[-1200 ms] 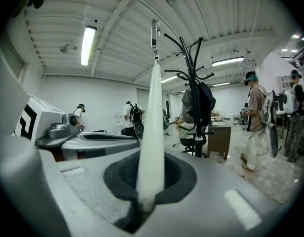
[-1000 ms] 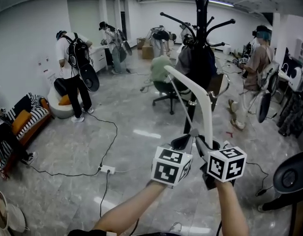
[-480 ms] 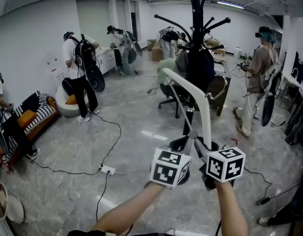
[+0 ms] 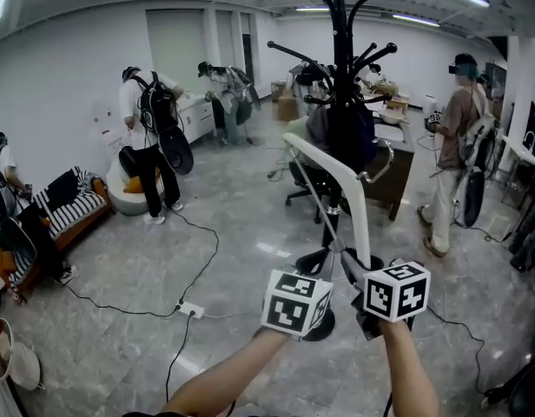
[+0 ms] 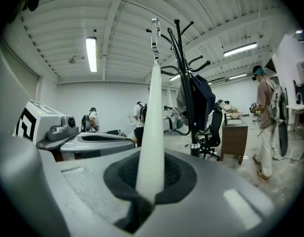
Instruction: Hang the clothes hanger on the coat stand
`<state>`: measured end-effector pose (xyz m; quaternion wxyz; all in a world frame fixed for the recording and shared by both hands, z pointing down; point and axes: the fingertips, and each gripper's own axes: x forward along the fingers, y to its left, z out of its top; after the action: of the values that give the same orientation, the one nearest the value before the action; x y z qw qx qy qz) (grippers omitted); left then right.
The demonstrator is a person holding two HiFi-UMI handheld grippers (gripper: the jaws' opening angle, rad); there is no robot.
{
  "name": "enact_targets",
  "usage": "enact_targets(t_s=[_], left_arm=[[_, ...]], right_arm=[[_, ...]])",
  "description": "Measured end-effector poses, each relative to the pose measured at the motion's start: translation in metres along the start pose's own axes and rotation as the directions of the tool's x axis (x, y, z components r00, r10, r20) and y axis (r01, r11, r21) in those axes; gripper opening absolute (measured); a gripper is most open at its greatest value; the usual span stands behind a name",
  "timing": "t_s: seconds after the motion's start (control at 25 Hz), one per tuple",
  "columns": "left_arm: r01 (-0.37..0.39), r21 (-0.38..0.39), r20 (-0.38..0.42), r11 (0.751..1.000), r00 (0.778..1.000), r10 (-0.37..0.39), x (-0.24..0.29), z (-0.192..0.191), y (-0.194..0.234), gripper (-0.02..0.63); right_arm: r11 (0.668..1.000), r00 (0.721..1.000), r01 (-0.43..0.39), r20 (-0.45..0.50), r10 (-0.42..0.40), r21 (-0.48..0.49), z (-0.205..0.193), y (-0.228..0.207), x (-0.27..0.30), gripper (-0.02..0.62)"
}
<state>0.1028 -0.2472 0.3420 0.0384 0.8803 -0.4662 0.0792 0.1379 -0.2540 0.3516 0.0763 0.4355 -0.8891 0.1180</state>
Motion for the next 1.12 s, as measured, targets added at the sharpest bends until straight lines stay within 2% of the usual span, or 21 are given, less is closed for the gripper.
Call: enact_targets(t_s=[0.44, 1.12], left_arm=[[-0.017, -0.016, 0.011, 1.000, 1.000, 0.017, 0.029, 0.007, 0.019, 0.005], [0.008, -0.032, 0.025, 0.999, 1.000, -0.007, 0.112, 0.028, 0.103, 0.005]], right_arm=[[0.999, 0.999, -0.038, -0.023, 0.038, -0.013, 0.013, -0.020, 0.026, 0.018], [0.998, 0.999, -0.012, -0.043, 0.010, -0.065, 0.055, -0.071, 0.120, 0.018]])
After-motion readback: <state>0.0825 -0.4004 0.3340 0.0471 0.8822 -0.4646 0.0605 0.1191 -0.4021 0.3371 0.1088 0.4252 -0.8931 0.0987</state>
